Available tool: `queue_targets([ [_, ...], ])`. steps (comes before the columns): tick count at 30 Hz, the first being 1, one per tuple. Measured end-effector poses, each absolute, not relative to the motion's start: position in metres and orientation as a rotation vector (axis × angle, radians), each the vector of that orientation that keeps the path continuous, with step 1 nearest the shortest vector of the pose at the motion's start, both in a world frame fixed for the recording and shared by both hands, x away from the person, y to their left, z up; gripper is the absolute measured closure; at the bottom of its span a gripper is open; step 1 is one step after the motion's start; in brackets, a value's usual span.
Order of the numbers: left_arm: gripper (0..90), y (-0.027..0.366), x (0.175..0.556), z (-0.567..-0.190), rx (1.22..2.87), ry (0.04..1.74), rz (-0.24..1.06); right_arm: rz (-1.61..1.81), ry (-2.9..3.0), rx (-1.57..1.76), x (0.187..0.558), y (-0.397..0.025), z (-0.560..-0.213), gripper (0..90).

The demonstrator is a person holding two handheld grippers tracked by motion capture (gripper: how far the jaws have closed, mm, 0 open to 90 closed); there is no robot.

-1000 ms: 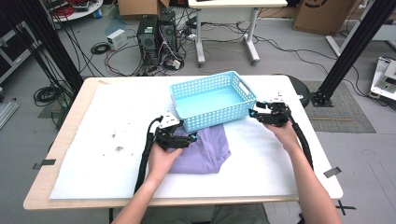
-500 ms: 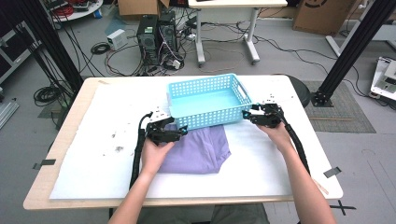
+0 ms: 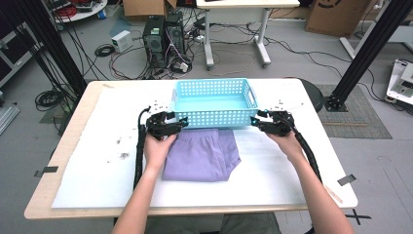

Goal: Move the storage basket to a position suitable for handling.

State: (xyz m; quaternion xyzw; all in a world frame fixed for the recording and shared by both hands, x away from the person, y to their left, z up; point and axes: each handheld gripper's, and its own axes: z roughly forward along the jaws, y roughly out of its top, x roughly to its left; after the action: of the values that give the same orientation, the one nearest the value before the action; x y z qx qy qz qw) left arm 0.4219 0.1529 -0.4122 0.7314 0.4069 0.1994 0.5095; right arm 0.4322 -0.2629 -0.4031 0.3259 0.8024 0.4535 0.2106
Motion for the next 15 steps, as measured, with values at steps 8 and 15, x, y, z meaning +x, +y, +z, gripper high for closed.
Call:
queue_targets([
  [8,36.3,0.152,0.441,-0.416,1.8,1.012,0.459,1.208,2.208,0.994,0.437,-0.252,-0.415,56.2],
  [15,36.5,0.143,0.45,-0.43,1.864,1.025,0.491,1.139,2.193,1.075,0.444,-0.247,-0.424,55.2],
])
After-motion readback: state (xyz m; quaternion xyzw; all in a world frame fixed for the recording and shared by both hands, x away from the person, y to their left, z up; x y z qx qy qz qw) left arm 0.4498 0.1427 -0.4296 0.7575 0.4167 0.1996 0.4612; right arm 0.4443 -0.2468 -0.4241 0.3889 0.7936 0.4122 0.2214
